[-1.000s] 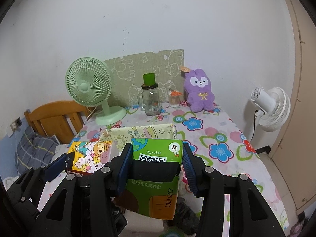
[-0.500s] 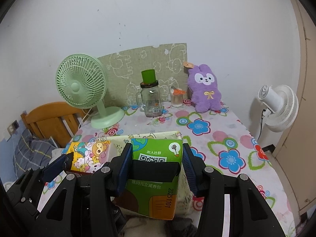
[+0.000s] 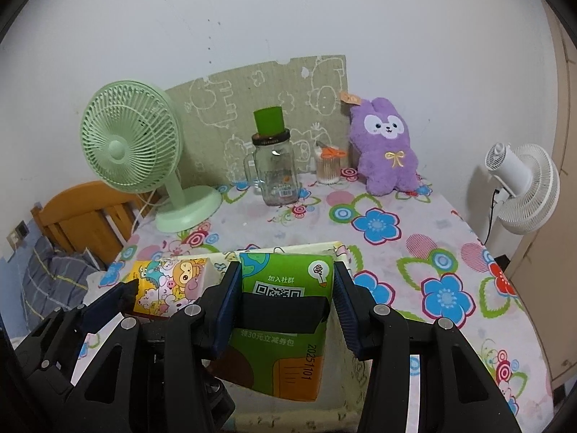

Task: Organize soft objects
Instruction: 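Carry both boxes over the fabric storage box while the left gripper releases the yellow box inside, then lower the green box into the storage box and open the right gripper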

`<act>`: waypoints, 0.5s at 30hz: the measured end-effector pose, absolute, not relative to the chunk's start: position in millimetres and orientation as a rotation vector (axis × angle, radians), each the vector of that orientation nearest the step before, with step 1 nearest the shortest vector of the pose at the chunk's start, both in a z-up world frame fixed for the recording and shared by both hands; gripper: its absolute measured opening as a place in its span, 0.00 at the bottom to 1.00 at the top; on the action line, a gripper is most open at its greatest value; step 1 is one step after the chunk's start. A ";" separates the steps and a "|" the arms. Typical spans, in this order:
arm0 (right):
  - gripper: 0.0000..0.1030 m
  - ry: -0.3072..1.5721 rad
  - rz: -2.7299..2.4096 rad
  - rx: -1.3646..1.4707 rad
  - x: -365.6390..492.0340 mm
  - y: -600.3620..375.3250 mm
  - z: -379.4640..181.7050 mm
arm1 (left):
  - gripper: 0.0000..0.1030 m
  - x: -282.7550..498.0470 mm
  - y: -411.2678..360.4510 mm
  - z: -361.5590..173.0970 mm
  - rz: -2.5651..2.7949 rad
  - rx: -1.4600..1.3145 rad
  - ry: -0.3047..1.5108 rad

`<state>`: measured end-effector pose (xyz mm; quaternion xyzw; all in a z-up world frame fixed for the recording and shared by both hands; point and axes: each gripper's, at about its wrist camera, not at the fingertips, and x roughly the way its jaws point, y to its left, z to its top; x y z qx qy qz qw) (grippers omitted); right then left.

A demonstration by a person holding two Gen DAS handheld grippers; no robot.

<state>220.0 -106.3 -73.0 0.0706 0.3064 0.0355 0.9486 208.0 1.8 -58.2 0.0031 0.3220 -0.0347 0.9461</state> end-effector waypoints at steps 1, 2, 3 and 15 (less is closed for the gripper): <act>0.51 0.628 0.068 0.142 222.5 -106.2 -75.0 | 0.75 211.2 2.0 -61.0 -0.073 0.003 0.666; 0.51 0.633 0.064 0.139 225.1 -105.7 -77.5 | 0.77 214.6 2.3 -64.3 -0.075 0.001 0.681; 0.51 0.642 0.061 0.137 228.3 -105.2 -80.8 | 0.78 216.7 3.1 -67.1 -0.079 -0.001 0.693; 0.51 0.698 0.058 0.123 252.5 -102.2 -100.5 | 0.86 234.4 4.1 -81.1 -0.096 0.014 0.725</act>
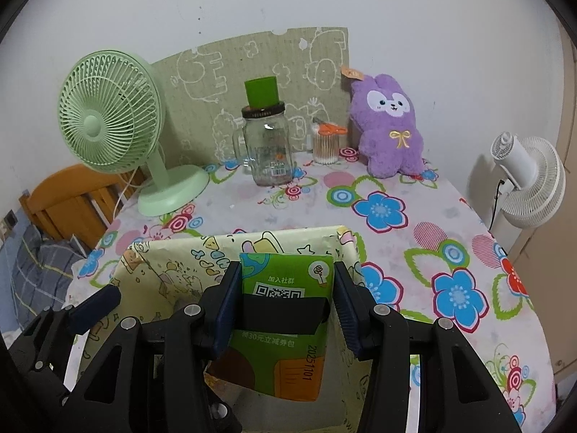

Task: Organize soft objects
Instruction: 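Lower the green box into the storage box and open the right gripper, then move both grippers back from the storage box to the item pile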

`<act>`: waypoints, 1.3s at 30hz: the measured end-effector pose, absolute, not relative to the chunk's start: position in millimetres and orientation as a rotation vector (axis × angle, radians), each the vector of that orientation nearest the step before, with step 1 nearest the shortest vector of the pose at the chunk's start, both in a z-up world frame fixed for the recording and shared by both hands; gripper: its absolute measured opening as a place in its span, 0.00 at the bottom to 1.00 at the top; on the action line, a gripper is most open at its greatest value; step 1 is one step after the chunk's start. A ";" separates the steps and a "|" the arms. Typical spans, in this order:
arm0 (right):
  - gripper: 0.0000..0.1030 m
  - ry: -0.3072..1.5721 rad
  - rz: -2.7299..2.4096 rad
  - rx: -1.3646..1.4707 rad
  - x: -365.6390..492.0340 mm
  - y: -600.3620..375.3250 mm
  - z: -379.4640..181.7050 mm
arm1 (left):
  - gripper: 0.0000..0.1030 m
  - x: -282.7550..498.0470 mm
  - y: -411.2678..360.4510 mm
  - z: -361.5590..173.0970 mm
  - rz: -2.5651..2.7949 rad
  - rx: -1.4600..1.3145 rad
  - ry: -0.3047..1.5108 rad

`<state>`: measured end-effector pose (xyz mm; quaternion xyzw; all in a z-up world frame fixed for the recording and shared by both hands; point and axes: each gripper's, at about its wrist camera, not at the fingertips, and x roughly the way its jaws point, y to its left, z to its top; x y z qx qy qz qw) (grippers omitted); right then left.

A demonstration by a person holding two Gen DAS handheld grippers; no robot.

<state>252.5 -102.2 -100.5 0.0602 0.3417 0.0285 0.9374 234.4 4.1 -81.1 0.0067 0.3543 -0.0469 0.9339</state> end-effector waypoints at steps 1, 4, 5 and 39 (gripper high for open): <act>0.51 0.697 0.057 0.124 253.9 -102.1 -100.6 | 0.86 235.7 4.0 -81.0 -0.100 0.014 0.723; 0.54 0.696 0.064 0.124 257.0 -101.4 -100.3 | 0.86 238.4 4.8 -81.0 -0.112 0.008 0.723; 0.59 0.699 0.070 0.121 257.8 -100.8 -100.3 | 0.87 239.0 5.1 -81.0 -0.115 0.006 0.724; 0.97 0.571 0.078 0.074 184.0 -104.9 -43.3 | 1.00 164.4 -8.9 -28.5 -0.091 0.037 0.580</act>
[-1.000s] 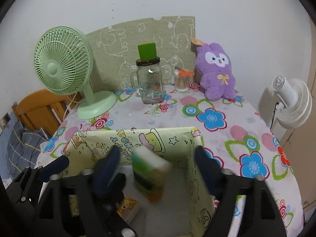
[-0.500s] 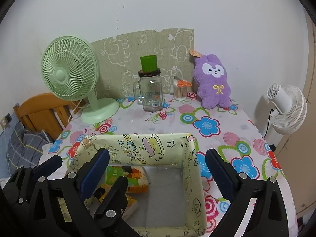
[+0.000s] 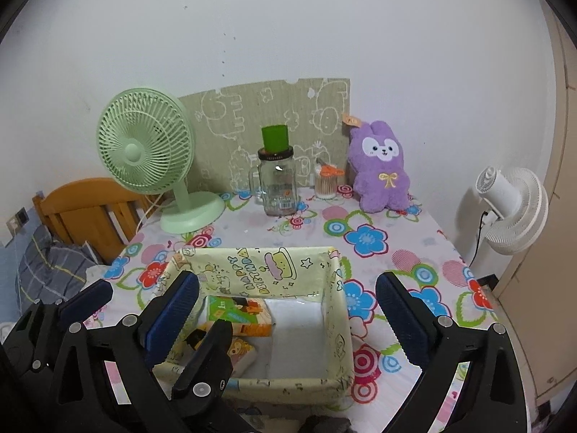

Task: Organize soft objects
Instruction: 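Move both grippers back from the storage box to the item pile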

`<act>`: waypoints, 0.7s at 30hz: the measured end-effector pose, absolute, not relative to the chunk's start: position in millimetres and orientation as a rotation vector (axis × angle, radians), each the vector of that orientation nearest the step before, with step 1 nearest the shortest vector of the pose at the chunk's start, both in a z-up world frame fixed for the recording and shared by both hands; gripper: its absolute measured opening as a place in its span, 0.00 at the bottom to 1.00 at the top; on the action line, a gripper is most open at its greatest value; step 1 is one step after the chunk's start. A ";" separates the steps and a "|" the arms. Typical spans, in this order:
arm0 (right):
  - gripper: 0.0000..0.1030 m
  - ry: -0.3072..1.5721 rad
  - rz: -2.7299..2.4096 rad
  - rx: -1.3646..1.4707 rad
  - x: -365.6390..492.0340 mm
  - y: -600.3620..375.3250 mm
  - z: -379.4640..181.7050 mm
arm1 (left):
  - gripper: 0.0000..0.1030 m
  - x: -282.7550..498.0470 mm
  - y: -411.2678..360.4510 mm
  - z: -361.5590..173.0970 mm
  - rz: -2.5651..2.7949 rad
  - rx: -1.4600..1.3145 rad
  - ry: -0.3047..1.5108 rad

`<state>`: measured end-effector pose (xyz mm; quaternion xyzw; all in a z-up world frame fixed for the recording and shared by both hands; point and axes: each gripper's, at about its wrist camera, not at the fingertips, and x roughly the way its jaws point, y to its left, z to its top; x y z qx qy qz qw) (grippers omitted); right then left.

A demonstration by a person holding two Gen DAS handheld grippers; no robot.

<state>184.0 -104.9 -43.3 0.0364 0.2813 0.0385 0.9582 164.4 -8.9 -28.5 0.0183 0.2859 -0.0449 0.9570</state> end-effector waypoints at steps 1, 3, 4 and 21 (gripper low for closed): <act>0.97 0.568 0.079 0.072 181.6 -105.2 -42.3 | 1.00 161.6 -9.0 -27.1 -0.091 0.035 0.576; 0.97 0.557 0.078 0.068 175.3 -105.5 -38.6 | 1.00 156.2 -8.7 -25.0 -0.092 0.031 0.568; 0.97 0.553 0.079 0.067 172.6 -105.8 -37.1 | 1.00 153.6 -9.0 -23.9 -0.092 0.031 0.564; 0.97 0.498 0.080 0.055 118.9 -113.3 -19.4 | 1.00 105.0 -15.9 -10.7 -0.095 0.022 0.510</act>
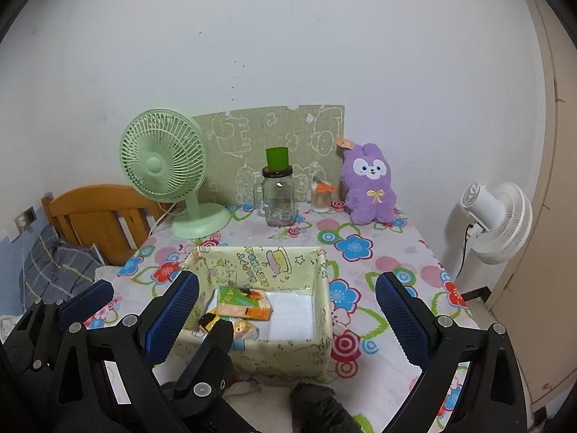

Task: Organize soft objects
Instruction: 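Move both grippers back from the storage box to the item pile, then grasp the black plastic bag with the right gripper while the left grasps the white towel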

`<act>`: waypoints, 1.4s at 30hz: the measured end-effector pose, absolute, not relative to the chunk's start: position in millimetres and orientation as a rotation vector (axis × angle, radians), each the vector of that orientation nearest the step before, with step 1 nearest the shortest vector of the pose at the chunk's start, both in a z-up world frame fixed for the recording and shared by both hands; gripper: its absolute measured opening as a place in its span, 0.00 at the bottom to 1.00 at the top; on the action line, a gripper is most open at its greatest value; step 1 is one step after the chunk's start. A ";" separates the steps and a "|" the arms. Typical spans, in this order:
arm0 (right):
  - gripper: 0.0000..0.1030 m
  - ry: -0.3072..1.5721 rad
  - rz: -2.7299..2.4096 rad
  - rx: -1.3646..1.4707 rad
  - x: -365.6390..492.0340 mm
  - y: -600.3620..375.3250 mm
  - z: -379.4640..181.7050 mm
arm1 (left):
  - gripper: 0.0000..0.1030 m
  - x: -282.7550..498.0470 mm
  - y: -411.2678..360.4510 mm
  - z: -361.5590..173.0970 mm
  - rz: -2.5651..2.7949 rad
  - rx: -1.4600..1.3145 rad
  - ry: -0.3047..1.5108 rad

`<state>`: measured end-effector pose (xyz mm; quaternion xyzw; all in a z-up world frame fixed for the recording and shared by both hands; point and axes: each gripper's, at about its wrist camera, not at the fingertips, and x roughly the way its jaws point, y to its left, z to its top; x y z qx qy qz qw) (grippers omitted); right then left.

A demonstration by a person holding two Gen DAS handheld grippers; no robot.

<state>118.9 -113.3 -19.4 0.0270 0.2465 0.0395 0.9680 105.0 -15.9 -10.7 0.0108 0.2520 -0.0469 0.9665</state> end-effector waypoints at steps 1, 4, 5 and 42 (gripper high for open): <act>0.97 0.496 0.079 0.054 115.5 -113.7 -19.2 | 1.00 102.2 -16.3 -10.8 -0.096 0.021 0.509; 0.97 0.495 0.077 0.054 106.2 -115.1 -20.2 | 1.00 93.3 -17.8 -12.2 -0.098 0.019 0.508; 0.97 0.494 0.078 0.056 102.0 -116.2 -20.8 | 1.00 89.9 -18.3 -12.8 -0.100 0.016 0.508; 0.86 0.585 0.078 0.052 40.1 -135.1 -100.1 | 0.99 42.3 -37.6 -89.2 -0.159 0.031 0.612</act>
